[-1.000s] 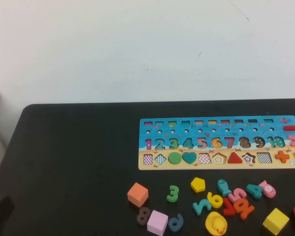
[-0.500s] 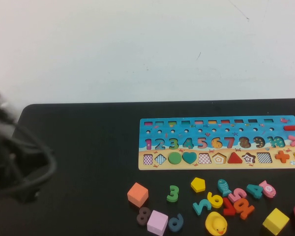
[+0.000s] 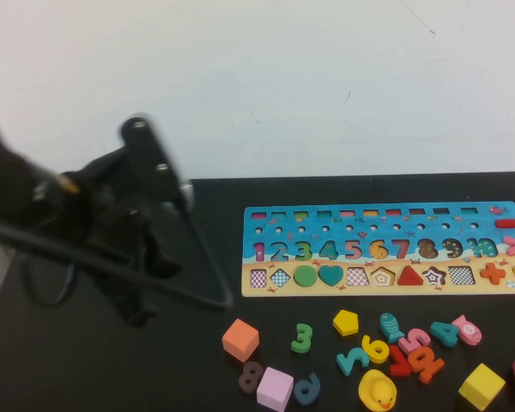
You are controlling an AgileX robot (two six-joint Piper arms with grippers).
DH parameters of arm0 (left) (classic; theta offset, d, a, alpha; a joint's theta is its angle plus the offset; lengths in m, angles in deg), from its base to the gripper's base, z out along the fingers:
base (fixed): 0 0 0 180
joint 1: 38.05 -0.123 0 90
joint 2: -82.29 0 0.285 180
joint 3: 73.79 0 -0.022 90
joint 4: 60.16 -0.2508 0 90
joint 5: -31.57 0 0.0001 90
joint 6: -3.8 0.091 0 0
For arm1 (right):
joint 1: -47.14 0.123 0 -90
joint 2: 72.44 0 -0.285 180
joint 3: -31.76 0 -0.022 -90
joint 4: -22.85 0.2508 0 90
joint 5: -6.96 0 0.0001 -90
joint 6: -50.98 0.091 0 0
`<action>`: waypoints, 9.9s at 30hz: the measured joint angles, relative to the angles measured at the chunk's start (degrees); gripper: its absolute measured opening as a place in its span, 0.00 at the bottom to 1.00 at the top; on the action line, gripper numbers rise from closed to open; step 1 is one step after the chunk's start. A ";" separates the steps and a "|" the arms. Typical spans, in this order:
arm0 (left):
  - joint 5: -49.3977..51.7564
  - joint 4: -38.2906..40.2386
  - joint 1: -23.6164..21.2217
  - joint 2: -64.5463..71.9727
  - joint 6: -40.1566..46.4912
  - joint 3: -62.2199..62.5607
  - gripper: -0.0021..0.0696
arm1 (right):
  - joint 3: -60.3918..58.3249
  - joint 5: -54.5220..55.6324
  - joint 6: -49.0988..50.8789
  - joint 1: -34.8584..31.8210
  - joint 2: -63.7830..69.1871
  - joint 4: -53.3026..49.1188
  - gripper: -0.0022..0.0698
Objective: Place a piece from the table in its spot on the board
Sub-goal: Pick up the "Pentagon", then place the "Pentagon" into the hole of the Pentagon
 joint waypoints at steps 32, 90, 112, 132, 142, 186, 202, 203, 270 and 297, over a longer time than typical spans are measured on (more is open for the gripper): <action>13.19 -24.07 19.31 41.67 -20.82 40.23 0.03 | 0.00 0.00 0.00 0.00 0.00 0.00 0.85; -0.57 -19.83 22.18 68.59 -28.87 55.00 0.68 | 0.00 0.00 0.00 0.00 0.00 0.00 0.85; 2.39 -25.93 22.18 65.24 -29.76 55.13 0.46 | 0.00 0.00 0.00 0.00 0.00 0.00 0.85; 4.03 -27.61 22.49 59.40 -25.78 55.13 0.46 | 0.00 0.00 0.00 0.00 0.00 0.00 0.85; -0.42 -24.34 22.59 59.40 -21.88 55.13 0.46 | 0.00 0.00 0.00 0.00 0.00 0.00 0.85; -19.64 -19.91 22.83 76.24 -19.34 66.06 0.46 | 0.00 0.00 0.00 0.00 0.00 0.00 0.85; -17.86 -18.34 22.95 76.24 -19.34 66.47 0.46 | 0.00 0.00 0.00 0.00 0.00 0.00 0.85; -17.64 -18.34 23.16 76.24 -19.34 66.47 0.46 | 0.00 0.00 0.00 0.00 0.00 0.00 0.85; -1.45 -16.51 25.11 76.44 -17.99 72.12 0.46 | 0.00 0.00 0.00 0.00 0.00 0.00 0.85; -2.79 -18.12 25.11 76.85 -19.71 72.19 0.46 | 0.00 0.00 0.00 0.00 0.00 0.00 0.85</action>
